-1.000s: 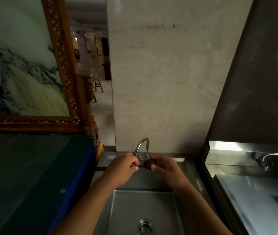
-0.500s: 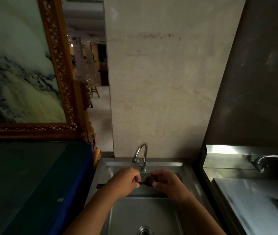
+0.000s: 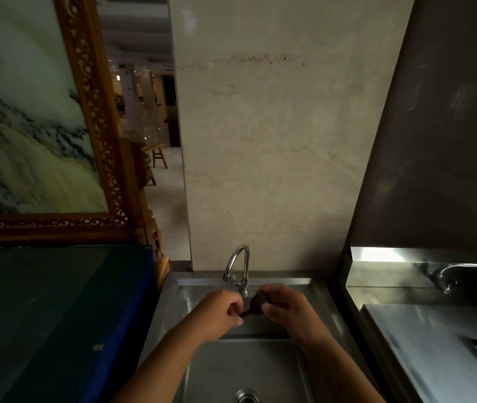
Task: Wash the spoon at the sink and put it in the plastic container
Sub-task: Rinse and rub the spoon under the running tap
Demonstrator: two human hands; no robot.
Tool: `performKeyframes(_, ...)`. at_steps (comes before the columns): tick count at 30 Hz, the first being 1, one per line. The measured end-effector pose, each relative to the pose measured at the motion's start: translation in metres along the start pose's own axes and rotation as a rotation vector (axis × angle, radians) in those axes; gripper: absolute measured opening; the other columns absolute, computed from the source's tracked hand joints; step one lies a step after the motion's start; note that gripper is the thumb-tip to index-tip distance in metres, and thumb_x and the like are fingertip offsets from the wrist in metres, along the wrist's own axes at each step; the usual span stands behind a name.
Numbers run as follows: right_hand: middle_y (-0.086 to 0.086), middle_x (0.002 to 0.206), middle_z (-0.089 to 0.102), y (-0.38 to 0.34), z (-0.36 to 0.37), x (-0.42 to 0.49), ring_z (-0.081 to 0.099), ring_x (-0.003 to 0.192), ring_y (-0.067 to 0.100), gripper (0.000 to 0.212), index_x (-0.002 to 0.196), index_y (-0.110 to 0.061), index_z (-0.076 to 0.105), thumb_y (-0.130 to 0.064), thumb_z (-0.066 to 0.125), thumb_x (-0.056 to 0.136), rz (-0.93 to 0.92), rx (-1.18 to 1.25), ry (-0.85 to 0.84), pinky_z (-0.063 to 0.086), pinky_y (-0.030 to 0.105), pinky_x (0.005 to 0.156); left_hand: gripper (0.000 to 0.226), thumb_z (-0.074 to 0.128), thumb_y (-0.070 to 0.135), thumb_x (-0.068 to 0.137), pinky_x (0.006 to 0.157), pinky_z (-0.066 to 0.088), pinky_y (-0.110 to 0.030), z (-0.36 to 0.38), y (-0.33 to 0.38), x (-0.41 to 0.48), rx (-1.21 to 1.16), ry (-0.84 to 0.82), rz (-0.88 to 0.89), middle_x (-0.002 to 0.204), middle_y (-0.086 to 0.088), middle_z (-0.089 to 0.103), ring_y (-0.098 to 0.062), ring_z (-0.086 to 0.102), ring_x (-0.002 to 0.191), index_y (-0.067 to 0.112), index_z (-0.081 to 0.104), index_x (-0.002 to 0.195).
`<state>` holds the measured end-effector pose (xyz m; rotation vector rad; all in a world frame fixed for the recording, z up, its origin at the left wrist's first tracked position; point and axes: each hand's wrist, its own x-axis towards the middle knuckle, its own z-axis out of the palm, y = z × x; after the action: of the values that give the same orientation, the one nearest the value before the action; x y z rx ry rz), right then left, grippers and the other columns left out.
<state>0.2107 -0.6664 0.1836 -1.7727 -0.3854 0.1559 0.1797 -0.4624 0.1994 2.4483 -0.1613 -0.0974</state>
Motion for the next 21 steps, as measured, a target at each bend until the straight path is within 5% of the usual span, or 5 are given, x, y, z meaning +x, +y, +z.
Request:
performKeyframes(6, -0.018, 0.11, 0.071, -0.017, -0.001, -0.005, 0.066, 0.105, 0.0, 0.038, 0.117, -0.03, 0.061, -0.006, 0.066, 0.087, -0.064, 0.035, 0.011, 0.054, 0.015, 0.079, 0.01, 0.072, 0.024, 0.081, 0.071, 0.054, -0.022, 0.016, -0.008, -0.007, -0.37, 0.124, -0.123, 0.087, 0.003, 0.073, -0.005, 0.069, 0.08, 0.025, 0.067, 0.09)
performKeyframes(14, 0.001, 0.108, 0.073, 0.013, 0.008, -0.035, 0.07, 0.096, 0.01, 0.028, 0.116, -0.021, 0.063, -0.011, 0.066, 0.089, 0.107, 0.063, 0.078, 0.054, 0.021, 0.074, 0.011, 0.064, 0.0, 0.086, 0.067, 0.06, -0.039, 0.037, -0.026, -0.036, -1.324, 0.314, -0.258, 0.091, -0.018, 0.075, -0.034, 0.073, 0.087, 0.001, 0.065, 0.097)
performKeyframes(21, 0.004, 0.099, 0.075, 0.028, 0.024, -0.056, 0.073, 0.089, 0.023, 0.019, 0.108, -0.024, 0.067, -0.032, 0.064, 0.091, 0.369, 0.256, 0.031, 0.059, 0.035, 0.068, 0.005, 0.061, 0.004, 0.085, 0.068, 0.06, -0.032, 0.043, -0.03, -0.056, -1.775, 0.448, -0.358, 0.081, -0.01, 0.073, -0.026, 0.073, 0.084, 0.008, 0.064, 0.084)
